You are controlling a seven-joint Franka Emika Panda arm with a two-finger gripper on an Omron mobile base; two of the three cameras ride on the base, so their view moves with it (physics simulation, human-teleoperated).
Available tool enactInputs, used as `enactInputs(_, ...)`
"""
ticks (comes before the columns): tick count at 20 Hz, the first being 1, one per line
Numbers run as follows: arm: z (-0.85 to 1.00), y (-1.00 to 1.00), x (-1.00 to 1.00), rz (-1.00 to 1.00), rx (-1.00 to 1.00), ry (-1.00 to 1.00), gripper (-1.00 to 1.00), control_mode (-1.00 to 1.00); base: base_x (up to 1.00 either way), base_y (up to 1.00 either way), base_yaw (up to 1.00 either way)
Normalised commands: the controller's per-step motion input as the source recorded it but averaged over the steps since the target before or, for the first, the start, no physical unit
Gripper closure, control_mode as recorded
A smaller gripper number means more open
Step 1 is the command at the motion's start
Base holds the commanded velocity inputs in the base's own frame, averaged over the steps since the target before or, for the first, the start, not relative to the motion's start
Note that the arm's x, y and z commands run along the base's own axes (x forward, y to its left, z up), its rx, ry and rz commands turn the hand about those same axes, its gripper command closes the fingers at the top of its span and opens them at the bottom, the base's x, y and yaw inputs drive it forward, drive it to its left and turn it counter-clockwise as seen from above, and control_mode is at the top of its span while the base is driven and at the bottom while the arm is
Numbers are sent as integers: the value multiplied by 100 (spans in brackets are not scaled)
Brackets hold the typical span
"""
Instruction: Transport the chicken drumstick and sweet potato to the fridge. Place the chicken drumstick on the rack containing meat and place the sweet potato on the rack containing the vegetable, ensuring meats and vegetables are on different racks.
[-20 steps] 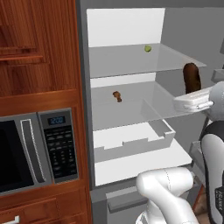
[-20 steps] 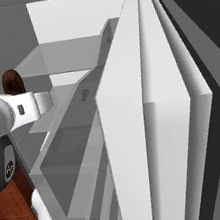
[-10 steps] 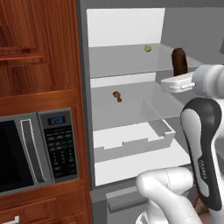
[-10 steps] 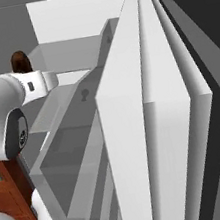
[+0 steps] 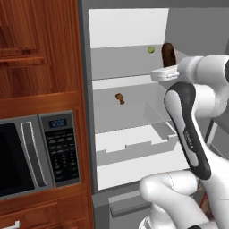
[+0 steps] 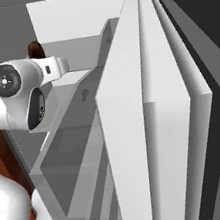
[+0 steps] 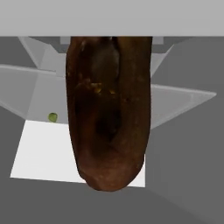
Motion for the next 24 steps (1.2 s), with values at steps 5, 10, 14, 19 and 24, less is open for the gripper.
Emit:
enactInputs(5,0,0,92,0,0,1,100,-100,0,0,0)
enactInputs(10,-5,0,85,0,0,8,100,-100,0,0,0)
enactInputs(14,-27,0,76,0,0,0,100,-100,0,0,0)
enactInputs(19,-35,0,57,1,0,-1,100,-100,0,0,0)
enactInputs(24,-35,0,44,7,0,0,100,-100,0,0,0)
